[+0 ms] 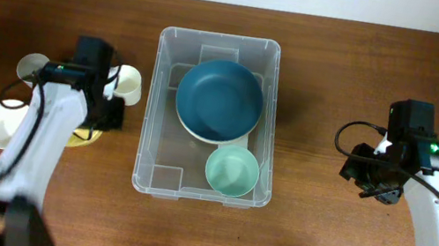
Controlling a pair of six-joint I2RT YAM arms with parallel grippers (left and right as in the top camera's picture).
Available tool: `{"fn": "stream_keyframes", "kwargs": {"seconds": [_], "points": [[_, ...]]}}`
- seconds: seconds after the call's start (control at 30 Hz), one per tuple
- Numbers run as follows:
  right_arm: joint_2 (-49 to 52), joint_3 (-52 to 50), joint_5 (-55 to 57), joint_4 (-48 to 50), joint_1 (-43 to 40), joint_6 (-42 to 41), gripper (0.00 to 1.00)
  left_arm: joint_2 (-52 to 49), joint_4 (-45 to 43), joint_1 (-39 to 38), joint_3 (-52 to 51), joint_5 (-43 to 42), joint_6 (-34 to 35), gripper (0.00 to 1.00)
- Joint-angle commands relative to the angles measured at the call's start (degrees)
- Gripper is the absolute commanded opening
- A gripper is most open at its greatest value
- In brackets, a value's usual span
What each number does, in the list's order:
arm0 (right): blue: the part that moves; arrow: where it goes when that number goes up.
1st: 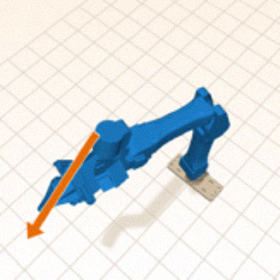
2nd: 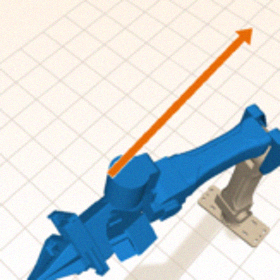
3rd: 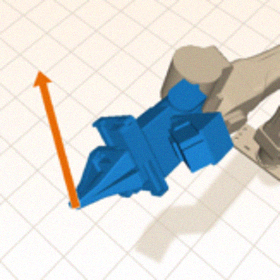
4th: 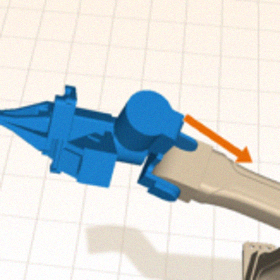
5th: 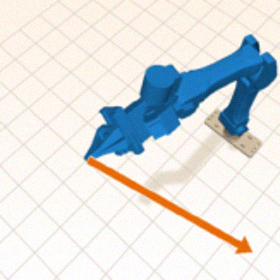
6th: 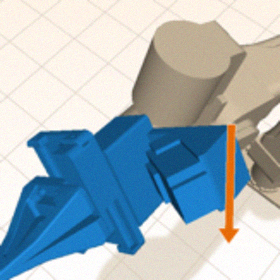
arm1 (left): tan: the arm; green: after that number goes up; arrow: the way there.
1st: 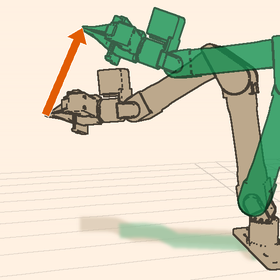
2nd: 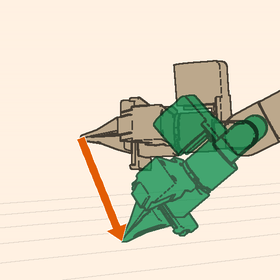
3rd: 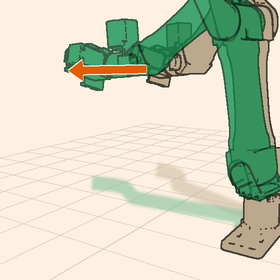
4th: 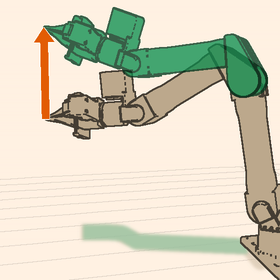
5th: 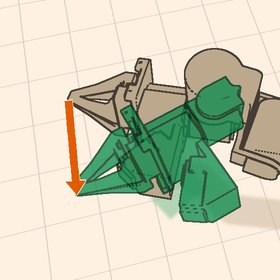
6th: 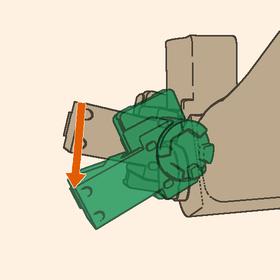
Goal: Pack container
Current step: 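Grasp the yellow bowl rim with the left gripper and lift, then place the yellow bowl into the container on the mint bowl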
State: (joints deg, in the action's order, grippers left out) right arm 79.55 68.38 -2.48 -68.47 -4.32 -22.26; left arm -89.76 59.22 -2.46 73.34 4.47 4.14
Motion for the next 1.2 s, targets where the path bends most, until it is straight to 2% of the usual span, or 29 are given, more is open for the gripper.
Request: {"fn": "stream_keyframes", "kwargs": {"seconds": [0.0, 0.17, 0.4, 0.6, 0.8, 0.83, 0.9, 0.97, 1.03, 1.17], "points": [[-0.4, 0.1, 0.1, 0.2, -0.3, 0.0, 0.58, 10.3, 1.1, -7.8, 4.5, -1.7, 1.0, 0.0], [-0.4, 0.2, 0.1, 0.2, -0.3, 0.0, 0.58, 13.3, 0.2, -19.9, 5.4, -1.8, 2.7, 0.0], [-0.4, 0.1, 0.1, 0.1, -0.3, -0.1, 0.58, 4.4, -4.4, -35.8, 5.4, -2.1, 3.3, 0.0], [-0.4, 0.2, 0.1, 0.1, -0.3, -0.1, 0.58, -4.9, -8.9, -41.7, 5.4, -6.8, 3.3, 0.0], [-0.4, 0.1, 0.1, 0.1, -0.3, -0.1, 0.58, -9.2, -9.8, -43.0, 5.4, -9.7, 3.3, 0.0], [-0.4, 0.1, 0.1, 0.1, -0.3, 0.0, 0.58, -9.2, -9.8, -43.0, 5.4, -9.6, 3.3, 0.02], [-0.4, 0.1, 0.1, 0.1, -0.3, 0.0, 0.58, -9.1, -9.7, -43.0, 5.4, -9.7, 3.3, 0.36], [-0.4, 0.2, 0.1, 0.1, -0.3, 0.0, 0.58, -9.1, -8.1, -43.0, 6.4, -9.7, 3.3, 0.55], [-0.4, 0.2, 0.1, 0.2, -0.3, 0.0, 0.58, -8.8, -6.2, -43.0, 7.9, -9.6, 3.1, 0.66], [-0.4, 0.1, 0.2, 0.2, -0.3, 0.0, 0.58, -6.8, -0.2, -41.8, 13.5, -6.5, 2.2, 0.7]]}}
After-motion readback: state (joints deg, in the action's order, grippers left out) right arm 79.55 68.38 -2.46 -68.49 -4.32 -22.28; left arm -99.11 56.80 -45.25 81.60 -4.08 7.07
